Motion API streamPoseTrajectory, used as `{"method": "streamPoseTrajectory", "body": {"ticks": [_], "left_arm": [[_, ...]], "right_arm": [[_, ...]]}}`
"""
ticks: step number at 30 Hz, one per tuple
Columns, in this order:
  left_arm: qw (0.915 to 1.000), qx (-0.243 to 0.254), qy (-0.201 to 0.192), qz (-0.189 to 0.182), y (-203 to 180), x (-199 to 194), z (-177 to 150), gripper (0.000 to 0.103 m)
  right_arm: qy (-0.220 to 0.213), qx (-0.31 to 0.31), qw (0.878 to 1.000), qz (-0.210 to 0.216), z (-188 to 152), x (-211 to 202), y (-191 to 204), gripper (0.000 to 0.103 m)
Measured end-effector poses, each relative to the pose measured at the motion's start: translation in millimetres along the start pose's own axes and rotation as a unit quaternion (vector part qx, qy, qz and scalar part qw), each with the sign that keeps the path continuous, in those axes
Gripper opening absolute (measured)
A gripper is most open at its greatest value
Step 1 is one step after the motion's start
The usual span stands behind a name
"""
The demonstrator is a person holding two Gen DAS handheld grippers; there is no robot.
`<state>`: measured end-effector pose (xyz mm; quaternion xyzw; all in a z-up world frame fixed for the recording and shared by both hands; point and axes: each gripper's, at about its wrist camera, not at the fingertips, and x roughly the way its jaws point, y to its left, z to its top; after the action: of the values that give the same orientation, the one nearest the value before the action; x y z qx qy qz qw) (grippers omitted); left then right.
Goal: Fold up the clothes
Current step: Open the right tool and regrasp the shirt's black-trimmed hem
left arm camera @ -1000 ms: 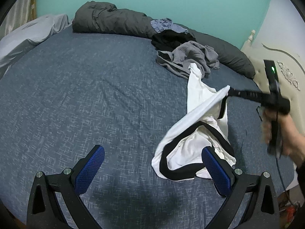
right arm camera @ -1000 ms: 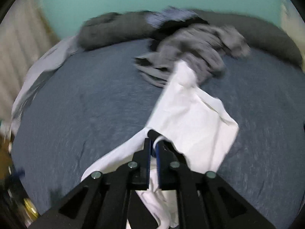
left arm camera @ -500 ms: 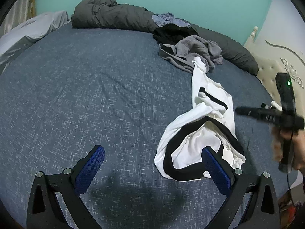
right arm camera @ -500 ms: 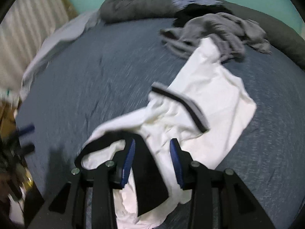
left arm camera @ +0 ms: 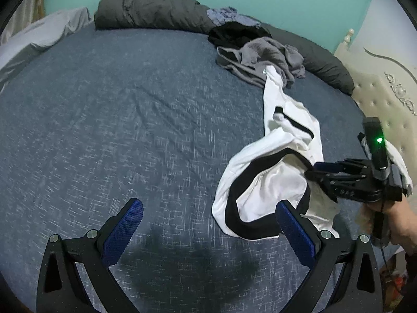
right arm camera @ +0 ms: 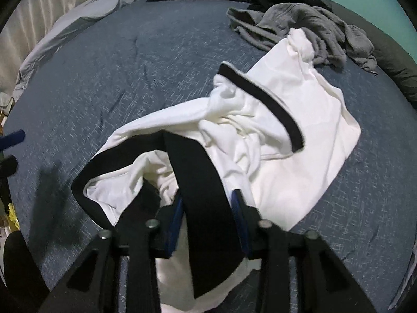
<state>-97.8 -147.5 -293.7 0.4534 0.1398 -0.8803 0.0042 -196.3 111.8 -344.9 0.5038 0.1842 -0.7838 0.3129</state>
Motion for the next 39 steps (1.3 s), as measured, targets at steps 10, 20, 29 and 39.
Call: {"method": "streamPoseTrajectory", "body": {"ticks": [10, 20, 29, 39], "left_arm": [[0.9991, 0.016, 0.038, -0.001, -9.8, 30.7, -11.0, 0.103], [0.9982, 0.034, 0.049, -0.006, -35.4, 46.7, -16.8, 0.103], [0.9975, 0.034, 0.062, 0.001, -30.6, 59.0, -21.7, 0.103], [0.9979, 0.01, 0.065, -0.002, -17.2, 66.3, -20.4, 0.103]], "right_arm": [[-0.068, 0.027, 0.997, -0.03, -3.9, -45.4, -32.6, 0.008], [-0.086, 0.104, 0.991, 0.008, -28.2, -69.2, -78.0, 0.005], [-0.069, 0.069, 0.995, 0.029, -14.2, -50.4, -41.4, 0.033], [-0.061, 0.09, 0.994, 0.013, -23.9, -37.1, -50.1, 0.034]]}}
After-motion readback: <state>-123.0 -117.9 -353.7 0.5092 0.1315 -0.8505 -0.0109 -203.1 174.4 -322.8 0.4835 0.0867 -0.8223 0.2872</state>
